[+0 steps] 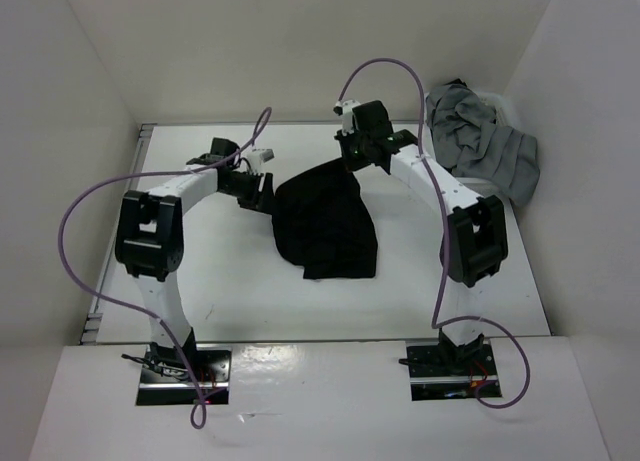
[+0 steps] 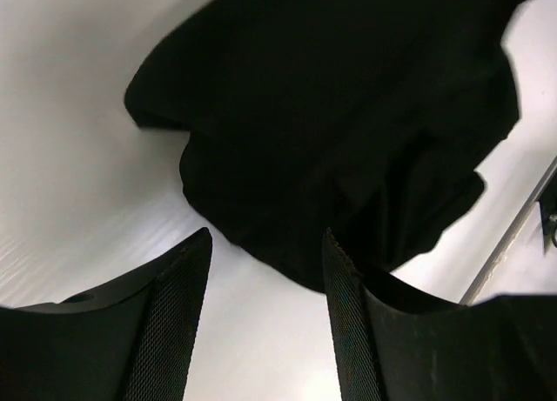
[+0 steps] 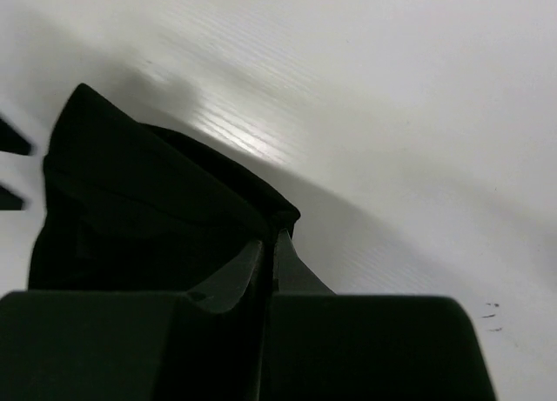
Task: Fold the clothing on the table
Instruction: Flatten the skirt out
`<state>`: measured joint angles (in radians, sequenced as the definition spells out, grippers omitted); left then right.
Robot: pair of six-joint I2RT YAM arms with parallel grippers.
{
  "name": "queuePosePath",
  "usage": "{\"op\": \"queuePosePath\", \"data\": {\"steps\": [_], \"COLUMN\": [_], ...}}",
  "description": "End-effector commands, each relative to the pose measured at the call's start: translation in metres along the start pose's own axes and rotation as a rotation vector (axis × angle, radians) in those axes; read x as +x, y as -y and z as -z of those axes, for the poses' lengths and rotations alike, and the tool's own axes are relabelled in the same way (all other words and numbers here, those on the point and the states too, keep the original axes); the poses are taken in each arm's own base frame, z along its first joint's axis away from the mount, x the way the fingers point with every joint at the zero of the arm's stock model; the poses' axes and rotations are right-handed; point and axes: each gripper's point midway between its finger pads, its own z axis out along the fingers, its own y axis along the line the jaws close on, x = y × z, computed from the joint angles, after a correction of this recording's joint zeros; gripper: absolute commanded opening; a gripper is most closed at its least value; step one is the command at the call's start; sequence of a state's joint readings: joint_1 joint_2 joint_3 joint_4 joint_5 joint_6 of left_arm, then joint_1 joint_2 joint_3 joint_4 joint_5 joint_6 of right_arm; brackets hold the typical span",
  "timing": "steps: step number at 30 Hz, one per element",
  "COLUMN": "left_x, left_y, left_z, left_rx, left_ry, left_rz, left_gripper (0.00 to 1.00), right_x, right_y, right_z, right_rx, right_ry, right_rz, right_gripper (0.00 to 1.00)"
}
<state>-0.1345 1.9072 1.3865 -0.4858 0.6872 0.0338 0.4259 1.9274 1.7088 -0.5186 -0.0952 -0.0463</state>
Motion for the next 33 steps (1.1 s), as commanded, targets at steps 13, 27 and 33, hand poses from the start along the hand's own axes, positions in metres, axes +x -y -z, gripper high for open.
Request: {"op": "queuePosePath", "data": {"steps": [13,27,33], "left_x": [-0.032,-0.044,-0.041], "left_y": [-0.006,-0.023,-0.004], "left_z": [-0.017,-0.005,-0.019], "left_rx": [0.157,0.434,0.534], "left_ry": [0.126,0.149,0.134], "left_rz": [-0.012,-0.071,-0.143], "left_gripper": [0.6,0.6,0.6], "right_x": [-0.035,-0.018,-0.011], "right_y": [-0.022,-0.067,-0.087], "right_z": [0.071,0.087,0.094], "right_rx": [-0.048,-0.181,-0.264], "right_ry": [0.173,0.147,0.138], "right_rz": [0.084,0.174,0.21], "right_gripper": [0.0,0.0,0.0]}}
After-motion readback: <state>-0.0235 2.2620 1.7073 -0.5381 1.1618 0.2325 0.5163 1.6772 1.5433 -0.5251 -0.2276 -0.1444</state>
